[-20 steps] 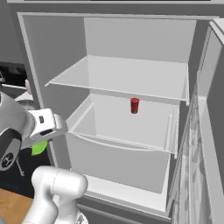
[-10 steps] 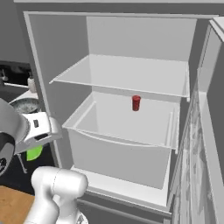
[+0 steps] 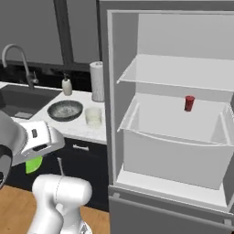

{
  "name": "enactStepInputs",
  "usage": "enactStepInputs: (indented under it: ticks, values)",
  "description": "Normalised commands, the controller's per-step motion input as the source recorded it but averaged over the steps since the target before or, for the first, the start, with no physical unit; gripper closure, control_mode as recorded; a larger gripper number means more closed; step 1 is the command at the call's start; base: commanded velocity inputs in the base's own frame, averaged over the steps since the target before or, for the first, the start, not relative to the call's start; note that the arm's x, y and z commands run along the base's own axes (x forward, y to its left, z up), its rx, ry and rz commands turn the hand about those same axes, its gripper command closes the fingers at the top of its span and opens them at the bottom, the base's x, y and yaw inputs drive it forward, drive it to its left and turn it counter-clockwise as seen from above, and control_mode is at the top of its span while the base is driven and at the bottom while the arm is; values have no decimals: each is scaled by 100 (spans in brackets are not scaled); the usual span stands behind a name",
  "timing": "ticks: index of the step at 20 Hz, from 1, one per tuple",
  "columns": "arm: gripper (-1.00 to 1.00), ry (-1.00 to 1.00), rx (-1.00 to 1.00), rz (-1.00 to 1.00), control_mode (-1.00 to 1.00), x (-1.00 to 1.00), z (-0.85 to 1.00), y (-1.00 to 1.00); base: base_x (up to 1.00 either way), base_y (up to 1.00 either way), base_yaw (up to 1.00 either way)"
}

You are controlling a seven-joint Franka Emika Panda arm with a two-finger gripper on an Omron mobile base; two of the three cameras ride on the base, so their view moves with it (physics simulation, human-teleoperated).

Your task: Grab a lemon wedge from the fridge and one ice cube from the ice bowl, and put them in the glass of lemonade.

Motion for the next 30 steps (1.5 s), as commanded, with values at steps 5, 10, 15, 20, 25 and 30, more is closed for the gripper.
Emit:
enactStepInputs:
  ticks: [5,10,15,20,25,30]
  values:
    - [100,0,0,0,100,0,0,0,60,98,-20]
    - [100,0,0,0,100,0,0,0,57,72,-29]
    - [100,0,0,0,100,0,0,0,46,7,-32]
    - [100,0,0,0,100,0,0,0,59,20,-23]
    - [100,0,0,0,100,0,0,0,51,70,-26]
    - [100,0,0,0,100,0,0,0,48,73,-26]
